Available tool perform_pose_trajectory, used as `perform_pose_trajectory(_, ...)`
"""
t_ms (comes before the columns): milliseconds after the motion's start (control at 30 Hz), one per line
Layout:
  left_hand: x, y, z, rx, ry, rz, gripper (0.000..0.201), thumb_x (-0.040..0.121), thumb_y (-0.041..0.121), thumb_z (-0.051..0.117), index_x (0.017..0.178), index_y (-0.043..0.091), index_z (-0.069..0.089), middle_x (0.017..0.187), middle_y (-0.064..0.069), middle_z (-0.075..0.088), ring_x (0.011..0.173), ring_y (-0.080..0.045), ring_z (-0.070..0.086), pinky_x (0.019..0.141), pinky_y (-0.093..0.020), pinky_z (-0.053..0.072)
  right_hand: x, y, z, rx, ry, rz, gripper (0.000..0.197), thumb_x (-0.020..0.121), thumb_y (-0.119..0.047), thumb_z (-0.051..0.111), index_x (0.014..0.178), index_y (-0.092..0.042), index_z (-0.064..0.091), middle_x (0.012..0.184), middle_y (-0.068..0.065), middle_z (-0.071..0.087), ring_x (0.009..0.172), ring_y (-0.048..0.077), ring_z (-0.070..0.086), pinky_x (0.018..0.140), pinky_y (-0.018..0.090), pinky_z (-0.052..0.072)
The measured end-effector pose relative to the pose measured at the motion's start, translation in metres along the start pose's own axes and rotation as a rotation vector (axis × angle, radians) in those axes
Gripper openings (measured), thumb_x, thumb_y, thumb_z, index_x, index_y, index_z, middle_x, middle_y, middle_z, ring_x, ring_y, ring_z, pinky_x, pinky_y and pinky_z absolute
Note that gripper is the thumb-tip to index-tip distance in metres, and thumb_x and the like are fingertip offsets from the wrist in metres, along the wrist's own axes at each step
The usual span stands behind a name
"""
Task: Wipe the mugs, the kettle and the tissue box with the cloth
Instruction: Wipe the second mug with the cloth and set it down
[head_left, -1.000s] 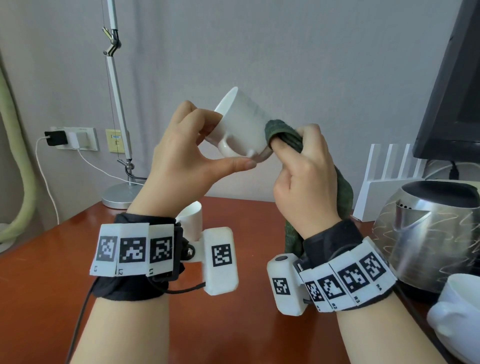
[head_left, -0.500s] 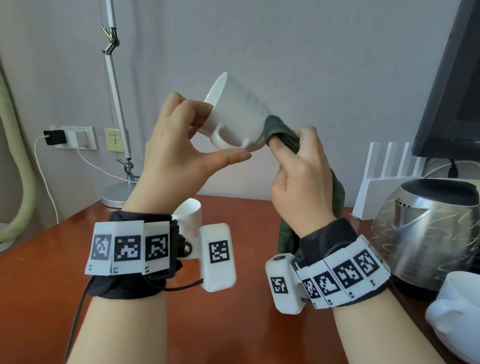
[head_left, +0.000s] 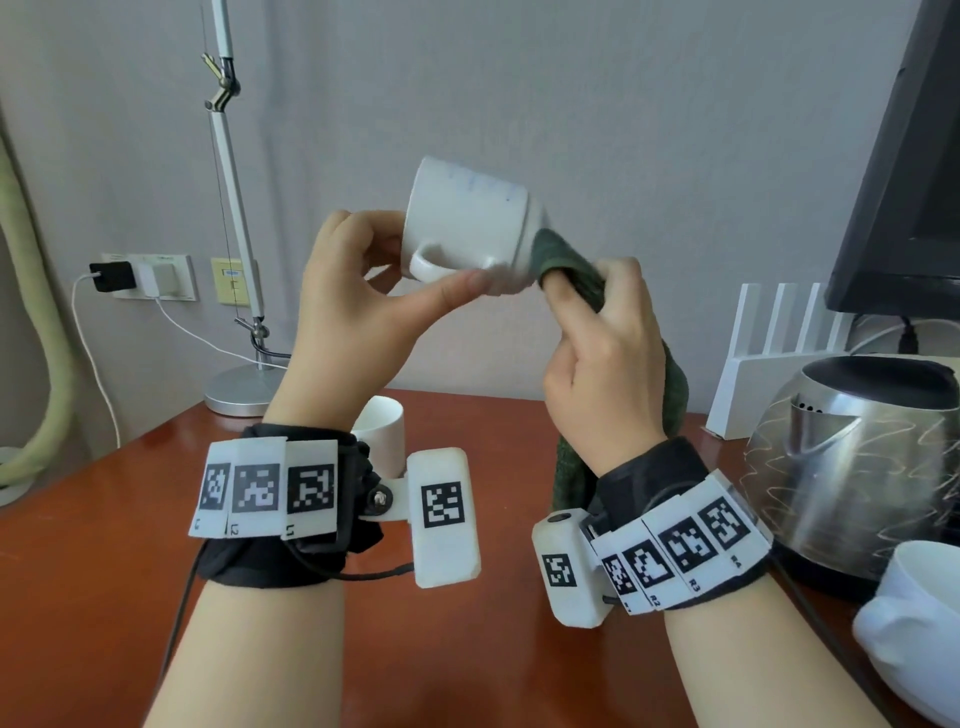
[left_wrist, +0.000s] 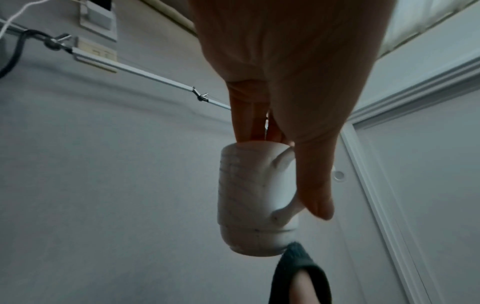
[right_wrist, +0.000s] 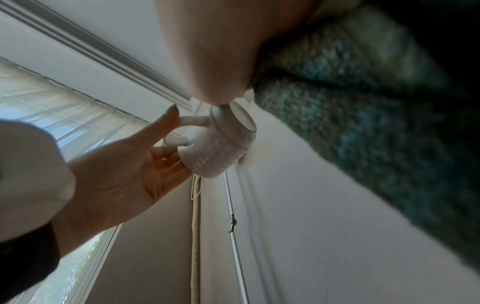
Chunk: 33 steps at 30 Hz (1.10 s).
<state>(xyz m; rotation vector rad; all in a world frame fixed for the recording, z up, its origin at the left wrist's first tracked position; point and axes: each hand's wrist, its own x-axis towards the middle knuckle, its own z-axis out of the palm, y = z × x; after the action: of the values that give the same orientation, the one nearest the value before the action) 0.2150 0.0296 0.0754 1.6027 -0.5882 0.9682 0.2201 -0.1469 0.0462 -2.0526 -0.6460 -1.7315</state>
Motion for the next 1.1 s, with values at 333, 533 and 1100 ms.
perform_pose_trajectory(333, 0.0, 0.0, 0.007, -0.298, -0.02, -0.164, 0.042, 0.07, 0.026, 0.087, 0.105, 0.01, 0.07, 0.095, 0.001, 0.076, 0.091, -0.012, 0.072, 0.08, -0.022, 0.053, 0.007, -0.002, -0.004, 0.025, -0.006, 0.035, 0.048, 0.077, 0.004, 0.034, 0.117, -0.001, 0.059, 0.1, 0.022, 0.048, 0.08, 0.033, 0.049, 0.062, 0.041, 0.047)
perform_pose_trajectory(533, 0.0, 0.006, 0.005, -0.271, -0.074, -0.125, 0.037, 0.065, 0.029, 0.087, 0.097, 0.018, 0.073, 0.095, -0.003, 0.077, 0.093, -0.022, 0.073, 0.084, -0.032, 0.057, 0.008, 0.0, -0.003, 0.03, -0.029, -0.001, 0.045, 0.077, 0.012, 0.043, 0.113, -0.003, 0.064, 0.097, 0.023, 0.049, 0.081, 0.035, 0.05, 0.061, 0.043, 0.047)
perform_pose_trajectory(1100, 0.0, 0.005, 0.008, -0.284, -0.034, -0.154, 0.033, 0.072, 0.016, 0.085, 0.101, 0.006, 0.072, 0.093, -0.006, 0.076, 0.085, -0.016, 0.072, 0.076, -0.024, 0.055, 0.001, 0.002, 0.006, 0.067, 0.007, 0.074, 0.047, 0.077, 0.012, 0.041, 0.116, -0.002, 0.063, 0.099, 0.021, 0.049, 0.083, 0.034, 0.052, 0.063, 0.044, 0.05)
